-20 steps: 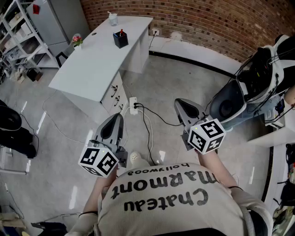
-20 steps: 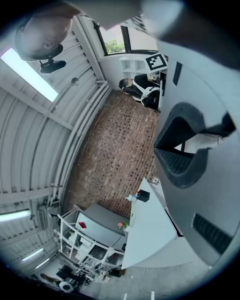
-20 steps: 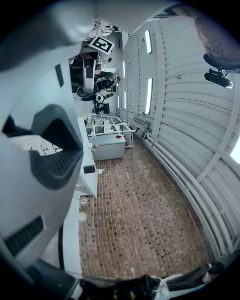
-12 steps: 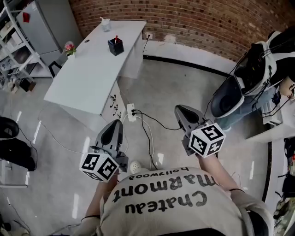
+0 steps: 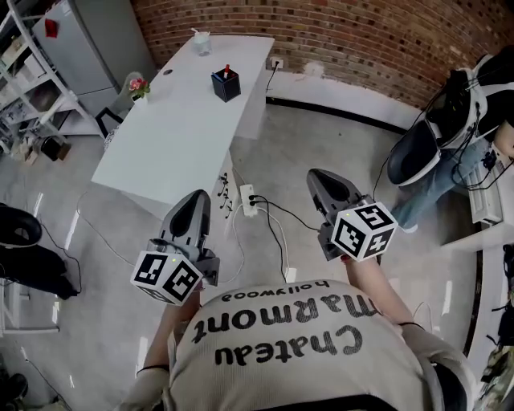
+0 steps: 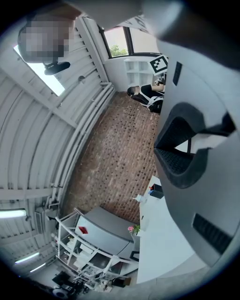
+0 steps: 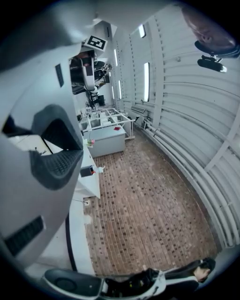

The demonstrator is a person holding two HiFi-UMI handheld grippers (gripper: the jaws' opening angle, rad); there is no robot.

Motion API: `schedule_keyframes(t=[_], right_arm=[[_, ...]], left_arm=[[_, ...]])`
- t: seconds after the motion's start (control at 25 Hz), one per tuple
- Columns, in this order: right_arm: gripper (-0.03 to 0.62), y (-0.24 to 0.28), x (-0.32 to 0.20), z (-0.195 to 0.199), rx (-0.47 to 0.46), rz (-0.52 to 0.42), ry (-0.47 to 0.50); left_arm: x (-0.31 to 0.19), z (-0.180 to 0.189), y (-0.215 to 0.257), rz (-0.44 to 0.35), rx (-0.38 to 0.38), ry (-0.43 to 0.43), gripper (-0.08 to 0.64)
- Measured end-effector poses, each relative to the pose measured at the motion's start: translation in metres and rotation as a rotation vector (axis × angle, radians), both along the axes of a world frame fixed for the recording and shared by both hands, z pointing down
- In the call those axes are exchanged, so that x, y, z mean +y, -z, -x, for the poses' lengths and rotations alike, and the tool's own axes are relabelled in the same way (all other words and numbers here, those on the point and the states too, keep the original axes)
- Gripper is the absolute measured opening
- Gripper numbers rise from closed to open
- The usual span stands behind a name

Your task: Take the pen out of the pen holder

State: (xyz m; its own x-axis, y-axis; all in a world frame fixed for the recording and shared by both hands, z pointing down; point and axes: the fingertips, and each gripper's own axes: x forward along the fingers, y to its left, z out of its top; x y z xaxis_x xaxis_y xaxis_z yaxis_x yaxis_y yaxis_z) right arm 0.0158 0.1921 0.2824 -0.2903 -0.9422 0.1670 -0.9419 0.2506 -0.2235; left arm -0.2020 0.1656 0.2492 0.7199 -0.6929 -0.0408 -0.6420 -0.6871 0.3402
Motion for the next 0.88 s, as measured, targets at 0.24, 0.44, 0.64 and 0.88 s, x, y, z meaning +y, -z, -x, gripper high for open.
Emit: schedule_keyframes(t=[0.24,0.44,0.64,0.88], right_arm=[[0.003,-0.008,-0.023,0.029,0.034,0.013,0.024],[0.003,-0.036,-0.029,0.029,0.023,0.111,0.006],[0.003,-0.052,-0.041,0.04,0.073,0.143,0.055],[0.003,-0.066,-0.082,0.024,0.064,0.167,0.076]], left_arm=[[-0.02,0.018,-0.011,0.023,0.007,-0.022,0.0],[-0.027,0.016,-0.034,0.095,0.011,-0.049,0.0],[-0.035,0.016,-0.054,0.147,0.017,-0.033,0.002],[-0.065,0.007,-0.064,0.171,0.015,0.002,0.002]])
